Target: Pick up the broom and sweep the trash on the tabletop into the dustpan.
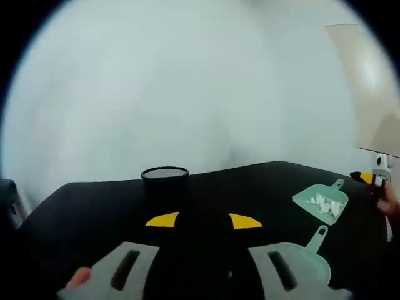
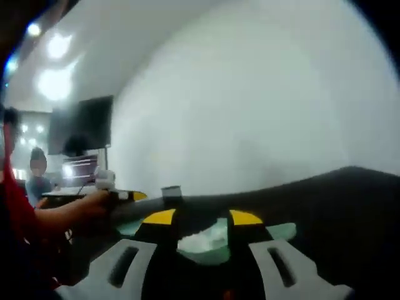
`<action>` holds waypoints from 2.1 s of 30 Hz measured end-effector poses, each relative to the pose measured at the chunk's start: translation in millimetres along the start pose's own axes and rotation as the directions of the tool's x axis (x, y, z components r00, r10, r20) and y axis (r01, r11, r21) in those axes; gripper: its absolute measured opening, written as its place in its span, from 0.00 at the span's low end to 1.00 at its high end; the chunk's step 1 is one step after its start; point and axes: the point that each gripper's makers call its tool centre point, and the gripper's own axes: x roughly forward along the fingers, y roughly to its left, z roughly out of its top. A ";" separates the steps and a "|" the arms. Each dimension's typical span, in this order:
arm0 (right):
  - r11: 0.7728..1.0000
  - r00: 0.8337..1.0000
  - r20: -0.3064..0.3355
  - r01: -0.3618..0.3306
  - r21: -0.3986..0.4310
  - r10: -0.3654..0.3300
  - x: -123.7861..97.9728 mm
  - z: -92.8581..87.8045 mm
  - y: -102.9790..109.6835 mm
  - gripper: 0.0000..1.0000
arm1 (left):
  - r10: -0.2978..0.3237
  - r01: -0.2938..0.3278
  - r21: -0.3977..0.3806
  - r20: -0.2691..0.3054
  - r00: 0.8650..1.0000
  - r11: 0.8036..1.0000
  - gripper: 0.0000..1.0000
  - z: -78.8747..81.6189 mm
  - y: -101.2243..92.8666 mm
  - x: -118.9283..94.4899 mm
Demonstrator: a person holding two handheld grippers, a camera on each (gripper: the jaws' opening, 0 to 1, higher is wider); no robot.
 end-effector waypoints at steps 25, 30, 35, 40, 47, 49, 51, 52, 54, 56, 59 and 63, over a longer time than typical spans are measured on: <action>0.999 1.000 0.016 -0.013 0.043 0.012 0.3 2.2 0.1 0.32 | 0.081 -0.082 -0.031 -0.039 0.996 0.996 0.53 -27.2 54.6 61.8; 0.999 1.000 0.000 -0.011 0.043 0.011 1.8 -1.2 -0.9 0.32 | 0.091 -0.090 -0.024 0.026 0.995 0.996 0.63 -18.6 54.2 73.3; 0.998 1.000 -0.001 -0.009 0.055 0.009 1.0 -1.9 -2.7 0.32 | 0.060 -0.060 -0.017 0.022 0.998 0.998 0.67 -20.2 48.6 88.0; 0.998 1.000 0.000 -0.010 0.065 0.010 0.6 -1.9 -2.6 0.32 | 0.058 -0.057 -0.023 0.038 0.998 0.998 0.72 -18.3 48.8 97.1; 0.997 1.000 -0.001 -0.008 0.074 0.008 -0.2 -2.0 -2.1 0.32 | 0.074 -0.073 -0.024 0.063 0.995 0.997 0.72 -13.9 51.5 102.2; 0.997 1.000 -0.001 -0.008 0.075 0.008 -0.4 -1.9 -2.0 0.32 | 0.075 -0.075 -0.015 0.069 0.995 0.997 0.72 -12.4 50.0 103.8; 0.997 1.000 -0.003 -0.007 0.075 0.007 -0.6 -2.3 -2.2 0.32 | 0.082 -0.082 -0.011 0.068 0.994 0.997 0.72 -12.8 49.5 105.8; 0.997 1.000 -0.004 -0.006 0.076 0.007 -0.7 -2.5 -2.4 0.32 | 0.084 -0.083 -0.011 0.068 0.994 0.996 0.72 -12.8 49.5 106.8; 0.997 1.000 -0.005 -0.006 0.078 0.006 -1.0 -2.8 -2.7 0.32 | 0.083 -0.082 -0.011 0.070 0.994 0.997 0.71 -12.0 48.8 109.2; 0.996 1.000 -0.007 -0.005 0.085 0.006 -1.3 -3.3 -3.6 0.32 | 0.081 -0.080 -0.019 0.073 0.994 0.997 0.71 -10.0 48.7 112.5; 0.995 1.000 -0.005 -0.004 0.097 0.005 -1.6 -3.3 -5.1 0.32 | 0.080 -0.076 -0.051 0.081 0.994 0.996 0.71 -7.9 49.3 117.0; 0.994 1.000 -0.010 -0.006 0.110 0.007 -1.4 -4.8 -6.0 0.32 | 0.090 -0.084 -0.069 0.086 0.992 0.994 0.71 -7.8 52.7 121.9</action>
